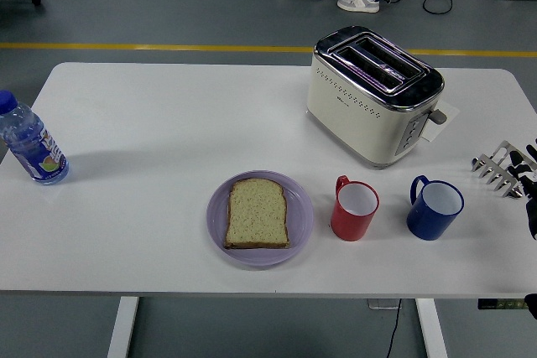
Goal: Pick up the cup,pour liquid into bread,place the cup on the desk
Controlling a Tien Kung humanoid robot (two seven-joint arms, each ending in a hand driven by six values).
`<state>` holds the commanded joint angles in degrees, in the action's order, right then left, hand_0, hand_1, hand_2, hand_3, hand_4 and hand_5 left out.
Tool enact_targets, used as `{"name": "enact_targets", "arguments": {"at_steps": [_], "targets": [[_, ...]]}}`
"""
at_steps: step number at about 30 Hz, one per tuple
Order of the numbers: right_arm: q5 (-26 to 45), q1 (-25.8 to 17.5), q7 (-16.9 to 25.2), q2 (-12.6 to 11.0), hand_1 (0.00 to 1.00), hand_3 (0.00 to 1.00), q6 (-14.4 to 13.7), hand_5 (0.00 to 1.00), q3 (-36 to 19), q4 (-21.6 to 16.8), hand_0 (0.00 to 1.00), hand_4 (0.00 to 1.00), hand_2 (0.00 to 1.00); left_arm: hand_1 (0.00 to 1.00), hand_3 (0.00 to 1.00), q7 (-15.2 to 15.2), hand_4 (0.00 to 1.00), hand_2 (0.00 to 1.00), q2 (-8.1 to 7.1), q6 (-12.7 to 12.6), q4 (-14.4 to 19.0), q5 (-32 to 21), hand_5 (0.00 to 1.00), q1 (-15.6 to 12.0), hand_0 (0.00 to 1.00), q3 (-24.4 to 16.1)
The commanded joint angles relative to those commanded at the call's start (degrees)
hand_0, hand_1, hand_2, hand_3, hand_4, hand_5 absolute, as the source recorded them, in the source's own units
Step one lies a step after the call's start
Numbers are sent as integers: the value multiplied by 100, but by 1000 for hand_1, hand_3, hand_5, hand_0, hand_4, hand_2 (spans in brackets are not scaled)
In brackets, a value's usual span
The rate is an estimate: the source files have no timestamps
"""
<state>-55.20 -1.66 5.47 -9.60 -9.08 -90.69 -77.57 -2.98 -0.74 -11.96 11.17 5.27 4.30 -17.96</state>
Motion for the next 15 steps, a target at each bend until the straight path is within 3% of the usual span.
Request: {"name": "enact_targets", "arguments": {"at_steps": [5, 9, 15], "targets": [[-497, -156, -22, -113, 874, 959, -82, 161, 112, -127, 941, 935, 966, 645, 509, 0, 239, 656, -7, 0, 1, 4, 848, 9, 634, 1], [-984, -422, 89, -277, 876, 977, -340, 157, 355, -352, 945, 938, 964, 645, 509, 0, 238, 656, -11, -2, -1, -6, 848, 7, 634, 27], [-1162, -709, 320, -381, 882, 994, -632, 173, 755, -605, 951, 947, 961, 645, 509, -1, 238, 656, -16, -5, -7, 0, 846, -3, 635, 84]]}}
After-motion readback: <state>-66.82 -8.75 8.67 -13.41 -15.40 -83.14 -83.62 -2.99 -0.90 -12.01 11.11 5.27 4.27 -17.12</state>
